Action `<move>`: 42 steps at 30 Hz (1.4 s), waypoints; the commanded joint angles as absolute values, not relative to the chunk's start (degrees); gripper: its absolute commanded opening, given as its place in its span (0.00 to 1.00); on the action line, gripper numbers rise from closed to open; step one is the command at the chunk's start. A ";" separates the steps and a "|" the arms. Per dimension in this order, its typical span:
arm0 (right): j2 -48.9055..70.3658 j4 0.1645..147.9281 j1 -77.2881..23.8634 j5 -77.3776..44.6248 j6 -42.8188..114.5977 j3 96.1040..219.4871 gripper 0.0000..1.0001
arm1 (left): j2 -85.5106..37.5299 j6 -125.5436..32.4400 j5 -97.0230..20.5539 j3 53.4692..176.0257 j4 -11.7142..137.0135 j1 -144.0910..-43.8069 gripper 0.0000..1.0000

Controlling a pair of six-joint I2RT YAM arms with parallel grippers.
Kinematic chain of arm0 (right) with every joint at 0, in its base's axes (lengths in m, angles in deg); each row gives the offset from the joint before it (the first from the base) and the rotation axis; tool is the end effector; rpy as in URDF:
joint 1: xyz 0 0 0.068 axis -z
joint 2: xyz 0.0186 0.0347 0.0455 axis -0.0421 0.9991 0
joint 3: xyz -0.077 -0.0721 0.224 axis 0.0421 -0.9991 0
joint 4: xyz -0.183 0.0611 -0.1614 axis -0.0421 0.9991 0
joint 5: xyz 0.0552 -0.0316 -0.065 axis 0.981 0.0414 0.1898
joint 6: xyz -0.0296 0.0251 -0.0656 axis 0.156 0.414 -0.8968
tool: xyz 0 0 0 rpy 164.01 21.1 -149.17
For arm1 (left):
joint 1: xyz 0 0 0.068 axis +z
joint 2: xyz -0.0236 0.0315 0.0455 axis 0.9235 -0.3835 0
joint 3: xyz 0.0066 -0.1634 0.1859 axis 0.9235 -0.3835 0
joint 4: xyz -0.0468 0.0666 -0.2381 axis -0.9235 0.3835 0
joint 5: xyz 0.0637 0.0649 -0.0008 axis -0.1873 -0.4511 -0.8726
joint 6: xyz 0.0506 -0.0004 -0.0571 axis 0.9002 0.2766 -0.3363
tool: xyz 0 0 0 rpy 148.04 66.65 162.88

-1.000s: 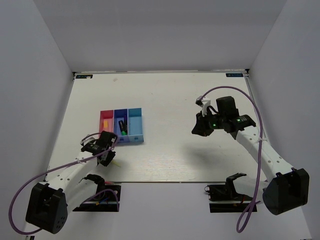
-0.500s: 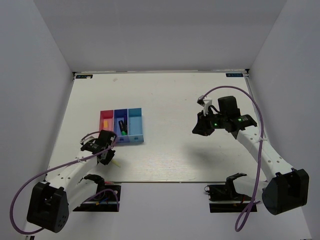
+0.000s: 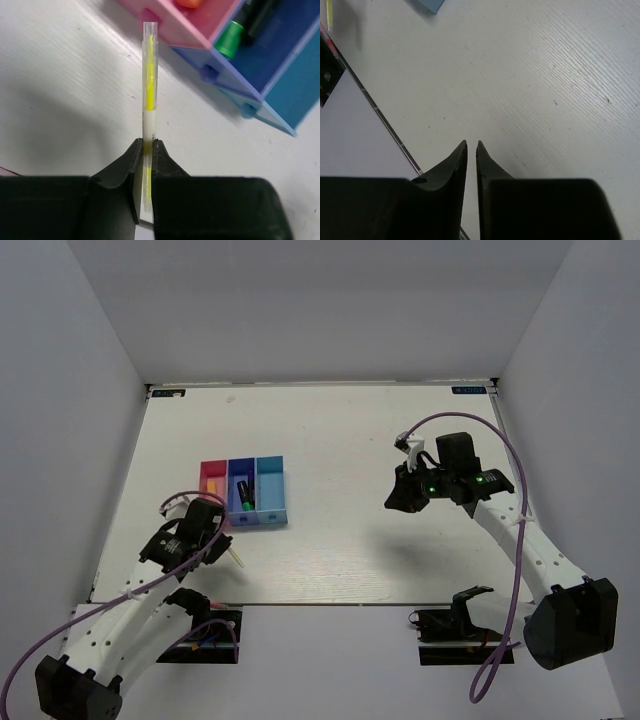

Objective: Sort the stationery into containers
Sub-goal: Pick up the pen from the center of the board, then place the pen in the storage box.

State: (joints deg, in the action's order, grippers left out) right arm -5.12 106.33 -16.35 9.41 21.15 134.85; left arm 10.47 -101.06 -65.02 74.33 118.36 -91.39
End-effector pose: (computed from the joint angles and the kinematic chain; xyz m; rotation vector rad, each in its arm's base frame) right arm 0.2272 0.1148 0.2460 -0.8101 2.1825 0.7800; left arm 0.1392 -0.0394 0.1708 -1.0223 2.3699 -0.1439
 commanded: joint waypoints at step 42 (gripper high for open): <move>-5.84 106.58 -12.70 12.54 20.55 134.63 0.26 | -43.77 -64.85 -66.27 123.35 114.94 -96.98 0.53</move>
